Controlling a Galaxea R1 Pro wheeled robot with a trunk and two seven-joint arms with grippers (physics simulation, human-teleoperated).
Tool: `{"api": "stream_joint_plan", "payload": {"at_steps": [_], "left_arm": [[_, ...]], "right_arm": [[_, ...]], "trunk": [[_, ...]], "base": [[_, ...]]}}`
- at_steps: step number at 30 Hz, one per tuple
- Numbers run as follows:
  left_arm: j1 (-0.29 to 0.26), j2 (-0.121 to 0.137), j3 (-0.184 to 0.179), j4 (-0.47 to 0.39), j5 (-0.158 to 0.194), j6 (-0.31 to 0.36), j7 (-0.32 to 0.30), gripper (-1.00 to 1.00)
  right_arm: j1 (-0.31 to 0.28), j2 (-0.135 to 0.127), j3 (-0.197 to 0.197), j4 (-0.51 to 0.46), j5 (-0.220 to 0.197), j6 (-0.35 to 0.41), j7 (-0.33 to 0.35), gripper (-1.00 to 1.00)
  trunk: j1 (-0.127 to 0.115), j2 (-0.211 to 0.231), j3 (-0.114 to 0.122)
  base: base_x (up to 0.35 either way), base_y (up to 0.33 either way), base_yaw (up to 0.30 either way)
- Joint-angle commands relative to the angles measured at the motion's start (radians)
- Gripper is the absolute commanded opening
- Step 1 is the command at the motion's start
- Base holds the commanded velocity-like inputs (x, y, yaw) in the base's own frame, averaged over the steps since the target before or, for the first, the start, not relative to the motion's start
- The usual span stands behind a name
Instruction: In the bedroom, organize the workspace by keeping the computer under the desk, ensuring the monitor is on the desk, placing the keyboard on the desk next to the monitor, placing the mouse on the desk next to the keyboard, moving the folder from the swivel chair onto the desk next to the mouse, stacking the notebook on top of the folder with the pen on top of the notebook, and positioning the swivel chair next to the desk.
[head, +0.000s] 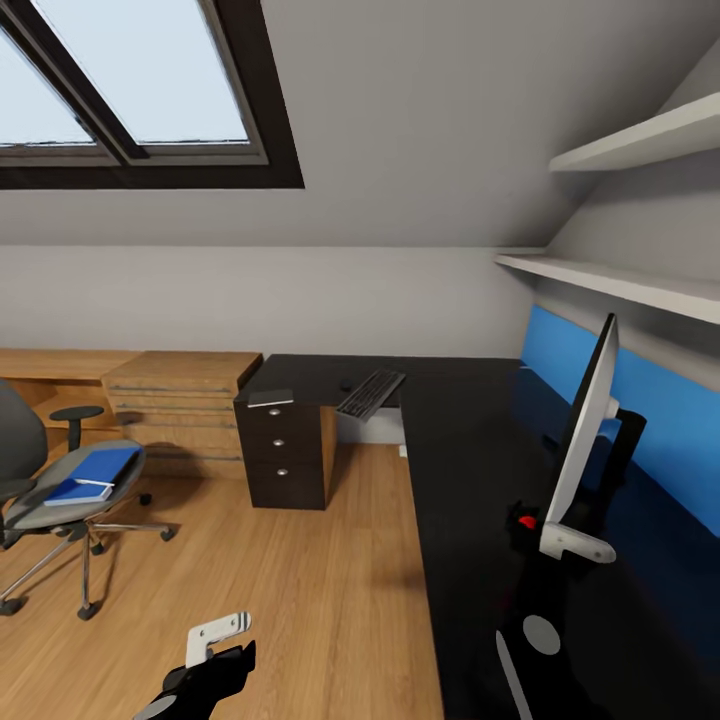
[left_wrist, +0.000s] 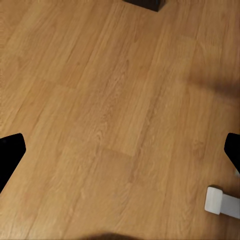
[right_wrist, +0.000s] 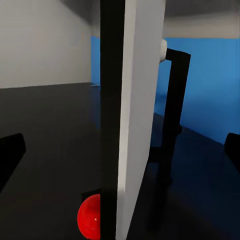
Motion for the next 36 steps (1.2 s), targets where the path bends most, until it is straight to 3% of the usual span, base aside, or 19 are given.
{"api": "stream_joint_plan", "payload": {"at_steps": [1,9,18,36], "left_arm": [[0.000,0.000,-0.001,-0.001,0.010,0.002,0.009,1.00],[0.000,-0.001,-0.001,-0.001,0.011,0.003,0.009,1.00],[0.000,0.000,-0.002,-0.001,0.011,0.002,0.005,1.00],[0.000,-0.001,-0.018,0.000,0.012,0.002,0.004,1.00]], "right_arm": [[-0.001,0.001,-0.001,0.001,0.005,-0.001,-0.002,1.00],[0.000,-0.001,-0.001,0.001,0.005,-0.002,-0.003,1.00],[0.000,-0.001,-0.009,-0.001,0.003,0.006,-0.005,1.00],[-0.001,-0.004,-0.013,0.002,0.004,0.012,-0.009,1.00]], "trunk": [[-0.004,0.007,0.002],[-0.034,0.063,0.027],[-0.034,0.063,0.027],[-0.034,0.063,0.027]], "base": [[0.000,0.000,0.000],[0.000,0.000,0.000],[0.002,0.000,0.000],[0.140,0.000,0.000]]}}
